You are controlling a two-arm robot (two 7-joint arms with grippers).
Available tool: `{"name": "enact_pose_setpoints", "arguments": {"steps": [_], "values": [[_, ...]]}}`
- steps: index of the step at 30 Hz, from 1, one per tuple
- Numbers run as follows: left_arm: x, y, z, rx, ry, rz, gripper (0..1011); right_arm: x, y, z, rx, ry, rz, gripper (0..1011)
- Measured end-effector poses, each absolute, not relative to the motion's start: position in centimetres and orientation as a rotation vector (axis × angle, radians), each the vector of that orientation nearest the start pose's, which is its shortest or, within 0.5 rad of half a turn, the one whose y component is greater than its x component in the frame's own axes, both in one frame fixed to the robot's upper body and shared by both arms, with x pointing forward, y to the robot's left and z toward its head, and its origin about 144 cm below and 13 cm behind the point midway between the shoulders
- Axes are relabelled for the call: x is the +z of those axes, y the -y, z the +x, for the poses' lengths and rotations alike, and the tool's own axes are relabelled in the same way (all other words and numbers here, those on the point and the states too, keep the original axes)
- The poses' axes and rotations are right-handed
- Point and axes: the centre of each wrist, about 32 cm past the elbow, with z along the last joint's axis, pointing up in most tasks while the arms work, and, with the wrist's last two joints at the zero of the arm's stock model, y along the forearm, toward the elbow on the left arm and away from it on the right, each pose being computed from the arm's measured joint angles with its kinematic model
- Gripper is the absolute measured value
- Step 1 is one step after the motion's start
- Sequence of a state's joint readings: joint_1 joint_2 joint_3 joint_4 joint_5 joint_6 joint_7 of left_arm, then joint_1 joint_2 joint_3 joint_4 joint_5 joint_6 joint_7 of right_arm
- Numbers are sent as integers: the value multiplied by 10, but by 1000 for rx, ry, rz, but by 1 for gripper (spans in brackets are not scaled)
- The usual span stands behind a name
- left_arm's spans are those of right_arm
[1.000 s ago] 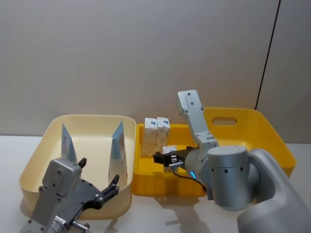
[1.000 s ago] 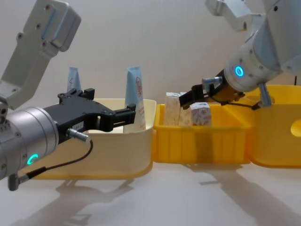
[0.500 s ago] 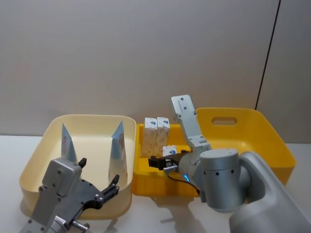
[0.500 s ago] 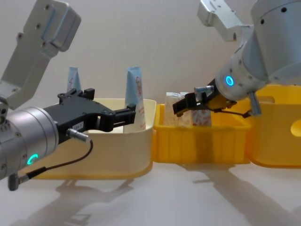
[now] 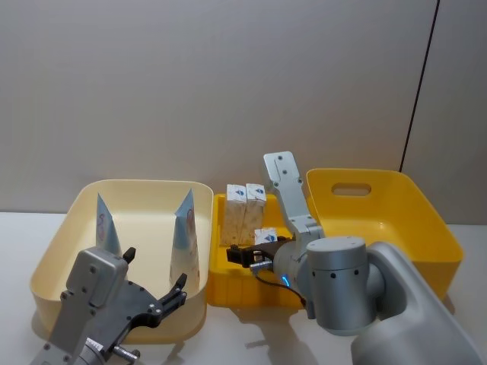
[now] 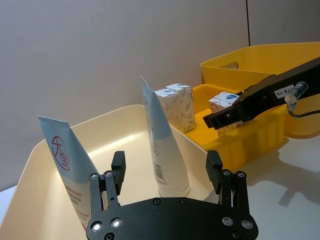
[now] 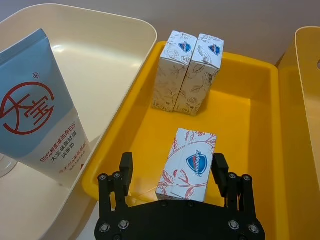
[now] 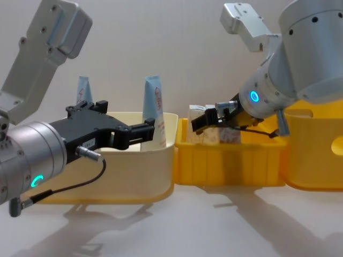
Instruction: Bimanual collaborative sorting of washing and personal care products
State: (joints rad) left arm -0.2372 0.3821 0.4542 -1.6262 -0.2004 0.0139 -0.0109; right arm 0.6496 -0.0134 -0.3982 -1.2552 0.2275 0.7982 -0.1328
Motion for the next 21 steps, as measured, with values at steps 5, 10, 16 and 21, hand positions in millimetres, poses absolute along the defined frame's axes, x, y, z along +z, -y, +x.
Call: {"name": "enact_pose_setpoints", "arguments": {"steps": [5, 10, 16, 21], "values": [[1204, -198, 492, 1124, 268, 61, 1002, 1291, 101, 598, -1279, -263, -474, 912], [1204, -198, 492, 1124, 268, 61, 1002, 1290, 101, 598, -1278, -262, -471, 784], [1204, -198, 492, 1124, 268, 61, 1002, 1290, 100, 598, -1278, -263, -470, 625], [1204, -198, 492, 1124, 268, 61, 1002, 1289, 100, 598, -1279, -263, -469, 541]]}}
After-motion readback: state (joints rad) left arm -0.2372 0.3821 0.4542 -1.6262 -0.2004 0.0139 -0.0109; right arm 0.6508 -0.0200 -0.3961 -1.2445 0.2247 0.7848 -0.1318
